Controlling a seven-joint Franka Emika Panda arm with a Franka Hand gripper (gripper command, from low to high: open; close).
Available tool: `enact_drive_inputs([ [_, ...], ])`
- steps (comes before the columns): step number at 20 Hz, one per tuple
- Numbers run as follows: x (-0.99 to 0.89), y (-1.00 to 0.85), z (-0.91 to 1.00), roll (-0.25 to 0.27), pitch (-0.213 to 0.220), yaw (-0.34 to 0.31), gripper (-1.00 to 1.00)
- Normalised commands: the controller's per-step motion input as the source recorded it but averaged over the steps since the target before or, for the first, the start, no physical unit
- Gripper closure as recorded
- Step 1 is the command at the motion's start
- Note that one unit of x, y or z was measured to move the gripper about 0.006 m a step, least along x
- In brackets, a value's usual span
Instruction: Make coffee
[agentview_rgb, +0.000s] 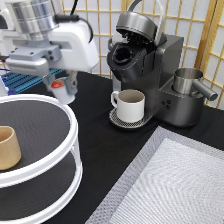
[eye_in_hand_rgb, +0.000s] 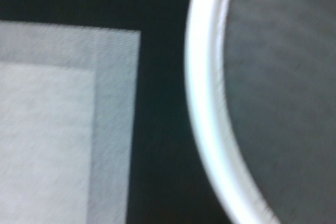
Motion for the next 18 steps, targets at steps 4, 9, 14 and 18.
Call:
enact_drive_inputs([
  [4,0.38,0.34,0.52,0.264,0.0,0.018,1.0],
  [9,0.15,0.43,0.54,0.269,0.03,0.03,1.0],
  [14,0.09,0.39,0.48,0.282,0.072,0.036,1.0],
  [18,0.17,0.31,0.47,0.289,0.071,0.018,1.0],
])
